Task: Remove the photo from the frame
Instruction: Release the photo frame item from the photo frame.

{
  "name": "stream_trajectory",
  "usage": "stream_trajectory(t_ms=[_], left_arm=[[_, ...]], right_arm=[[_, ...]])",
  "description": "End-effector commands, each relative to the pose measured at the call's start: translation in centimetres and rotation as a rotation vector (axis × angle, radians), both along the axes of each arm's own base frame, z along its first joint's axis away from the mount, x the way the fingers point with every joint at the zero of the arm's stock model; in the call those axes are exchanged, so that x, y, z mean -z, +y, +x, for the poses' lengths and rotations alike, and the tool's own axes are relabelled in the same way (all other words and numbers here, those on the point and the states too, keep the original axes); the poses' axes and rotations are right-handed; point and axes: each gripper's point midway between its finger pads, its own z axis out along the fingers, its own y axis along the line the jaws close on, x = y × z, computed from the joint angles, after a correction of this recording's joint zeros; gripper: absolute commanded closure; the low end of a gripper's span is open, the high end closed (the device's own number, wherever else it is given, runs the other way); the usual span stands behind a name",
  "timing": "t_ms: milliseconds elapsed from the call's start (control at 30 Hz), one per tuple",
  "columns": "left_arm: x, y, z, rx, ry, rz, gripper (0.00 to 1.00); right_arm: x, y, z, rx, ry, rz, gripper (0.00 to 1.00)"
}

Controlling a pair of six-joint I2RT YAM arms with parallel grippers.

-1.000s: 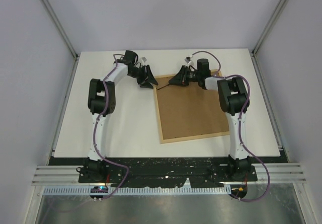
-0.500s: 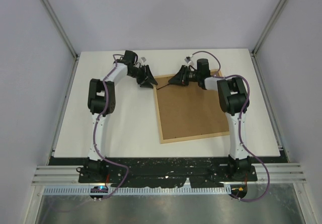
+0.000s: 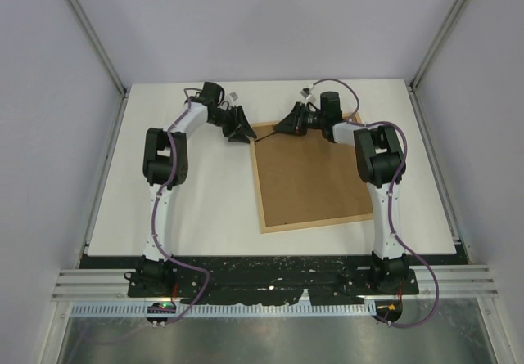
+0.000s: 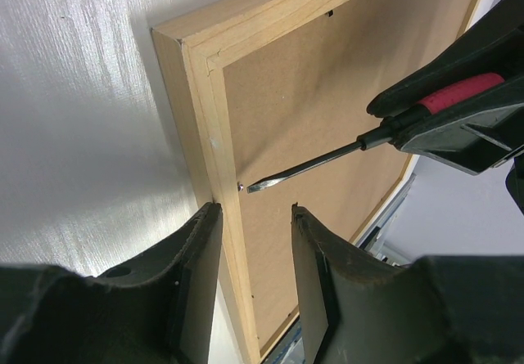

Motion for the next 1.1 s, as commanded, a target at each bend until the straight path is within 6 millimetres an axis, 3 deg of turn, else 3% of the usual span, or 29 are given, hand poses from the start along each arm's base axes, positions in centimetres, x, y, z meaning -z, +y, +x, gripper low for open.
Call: stream_trajectory(t_ms=[0, 133, 500, 1067], left_arm=[[-0.9, -1.0, 0.7, 0.015, -0.039, -0.034, 0.58], [-0.9, -1.0, 0.7, 0.015, -0.039, -0.034, 0.58], [-0.8, -1.0, 0.7, 0.012, -0.036, -0.033, 0.59], [-1.1, -1.0, 0.7, 0.012, -0.041, -0.032, 0.6]], right_arm=[[-2.4, 0.2, 0.9, -0.007, -0.104, -0.012, 0.92], [-1.5, 0.0, 0.9, -0.001, -0.101, -0.046, 0.92], [-1.3, 0.0, 0.5, -0.017, -0.095, -0.038, 0.92], [-2.4, -0.5, -0.3, -0.017, -0.057, -0.002, 0.92]])
